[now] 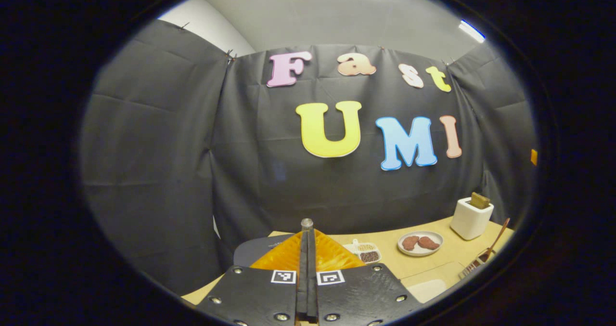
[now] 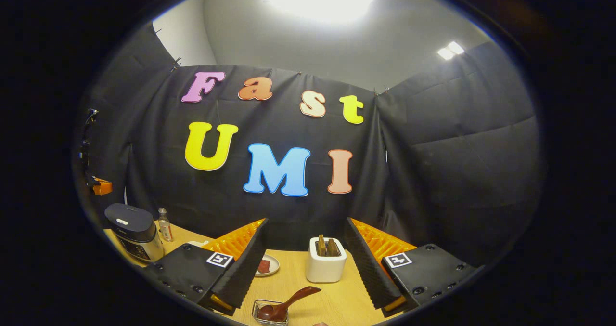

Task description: Close the left gripper, press the button to open the rice cooker; take a wooden spoon from the chopstick holder with the right hand, scoop a spoonful of rice and pour it into the rice cooker, then put the wooden spoon back into the chopstick holder.

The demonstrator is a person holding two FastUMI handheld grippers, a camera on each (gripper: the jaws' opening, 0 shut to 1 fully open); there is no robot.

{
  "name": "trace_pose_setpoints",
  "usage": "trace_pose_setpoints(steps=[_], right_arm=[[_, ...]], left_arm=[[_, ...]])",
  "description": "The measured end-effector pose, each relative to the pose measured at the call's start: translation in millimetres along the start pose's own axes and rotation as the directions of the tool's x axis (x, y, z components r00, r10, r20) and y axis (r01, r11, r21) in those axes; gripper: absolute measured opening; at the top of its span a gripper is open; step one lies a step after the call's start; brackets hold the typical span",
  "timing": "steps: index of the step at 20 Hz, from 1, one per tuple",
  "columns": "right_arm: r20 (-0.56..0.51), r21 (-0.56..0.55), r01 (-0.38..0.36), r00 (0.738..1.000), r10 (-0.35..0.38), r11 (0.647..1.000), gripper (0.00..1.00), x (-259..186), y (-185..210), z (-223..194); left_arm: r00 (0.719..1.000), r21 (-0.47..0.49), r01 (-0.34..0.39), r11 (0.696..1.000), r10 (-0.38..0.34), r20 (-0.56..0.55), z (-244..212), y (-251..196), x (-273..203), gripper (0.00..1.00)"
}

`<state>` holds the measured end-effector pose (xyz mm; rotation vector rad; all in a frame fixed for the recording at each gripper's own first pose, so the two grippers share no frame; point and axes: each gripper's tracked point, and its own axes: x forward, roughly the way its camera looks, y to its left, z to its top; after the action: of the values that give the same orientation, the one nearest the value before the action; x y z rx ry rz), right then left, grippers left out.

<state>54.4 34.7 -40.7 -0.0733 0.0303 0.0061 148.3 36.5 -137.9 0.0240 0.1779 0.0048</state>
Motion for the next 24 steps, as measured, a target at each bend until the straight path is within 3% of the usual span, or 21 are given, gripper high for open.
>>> trace_pose_setpoints(steps=[13, 19, 24], right_arm=[[-0.04, -0.03, 0.024, 0.999, -0.025, 0.999, 0.97, 6.7, 16.4, -4.7], [-0.039, -0.037, 0.016, 0.999, -0.017, 0.999, 0.98, 9.2, 18.2, -2.9], [-0.026, -0.029, -0.027, 0.999, 0.026, 0.999, 0.98, 9.8, 29.8, -0.8]], left_arm=[[0.979, -0.041, 0.048, 0.998, -0.055, -0.195, -109.3, -11.9, 27.9, 0.01], [0.979, -0.021, 0.023, 1.0, -0.027, -0.202, -123.7, -12.7, 23.8, 0.02], [0.968, -0.087, 0.017, 0.996, -0.038, -0.246, -124.7, -12.5, 19.8, 0.02]])
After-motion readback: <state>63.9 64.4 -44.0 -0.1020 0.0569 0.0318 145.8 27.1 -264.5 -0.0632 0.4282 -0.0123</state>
